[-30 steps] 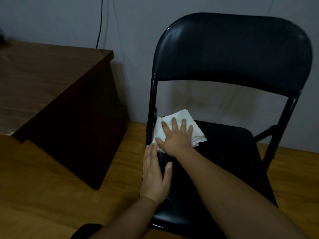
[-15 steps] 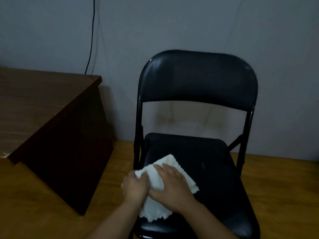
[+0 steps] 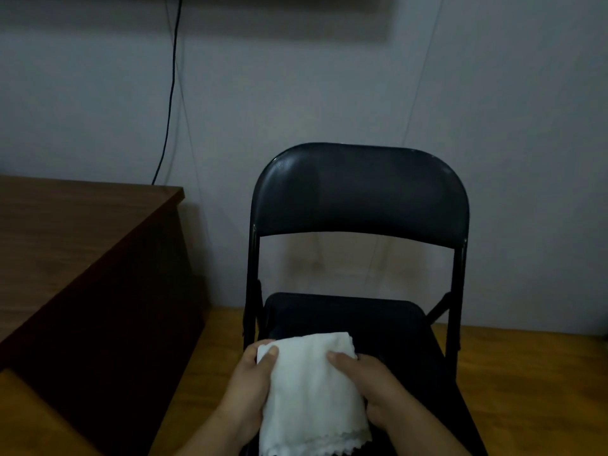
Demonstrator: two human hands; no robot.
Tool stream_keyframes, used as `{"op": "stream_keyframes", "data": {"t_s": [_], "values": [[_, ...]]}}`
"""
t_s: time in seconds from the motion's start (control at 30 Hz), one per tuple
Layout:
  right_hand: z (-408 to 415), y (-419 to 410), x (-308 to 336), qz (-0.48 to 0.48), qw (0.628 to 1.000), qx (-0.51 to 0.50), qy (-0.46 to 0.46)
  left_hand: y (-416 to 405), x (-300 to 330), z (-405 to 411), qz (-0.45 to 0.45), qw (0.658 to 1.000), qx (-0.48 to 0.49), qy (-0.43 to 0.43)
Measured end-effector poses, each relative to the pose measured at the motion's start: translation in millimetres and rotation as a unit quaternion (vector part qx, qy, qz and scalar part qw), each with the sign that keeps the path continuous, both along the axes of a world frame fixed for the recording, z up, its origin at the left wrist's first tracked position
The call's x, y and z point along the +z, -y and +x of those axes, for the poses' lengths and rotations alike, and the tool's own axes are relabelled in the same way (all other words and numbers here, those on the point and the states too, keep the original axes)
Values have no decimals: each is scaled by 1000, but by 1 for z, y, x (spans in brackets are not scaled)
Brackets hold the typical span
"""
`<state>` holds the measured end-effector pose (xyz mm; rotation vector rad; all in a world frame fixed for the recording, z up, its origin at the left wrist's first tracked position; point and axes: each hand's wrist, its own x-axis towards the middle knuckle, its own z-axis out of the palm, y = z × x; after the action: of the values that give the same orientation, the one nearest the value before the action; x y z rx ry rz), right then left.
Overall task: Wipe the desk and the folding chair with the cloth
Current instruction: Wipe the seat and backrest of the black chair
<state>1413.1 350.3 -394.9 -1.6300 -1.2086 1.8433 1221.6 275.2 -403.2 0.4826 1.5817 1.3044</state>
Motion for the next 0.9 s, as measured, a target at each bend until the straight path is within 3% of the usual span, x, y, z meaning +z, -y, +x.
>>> {"op": "stream_keyframes", "data": {"t_s": [0.2, 0.5, 0.9], "values": [[5, 3, 17, -104, 987, -34, -115, -5, 23, 2, -9, 998, -8, 66], [0, 20, 101, -188, 966, -89, -152, 2, 120, 1, -46, 993, -13, 109], [-13, 35, 327, -187, 963, -104, -163, 7, 336, -25, -30, 997, -48, 52]]}}
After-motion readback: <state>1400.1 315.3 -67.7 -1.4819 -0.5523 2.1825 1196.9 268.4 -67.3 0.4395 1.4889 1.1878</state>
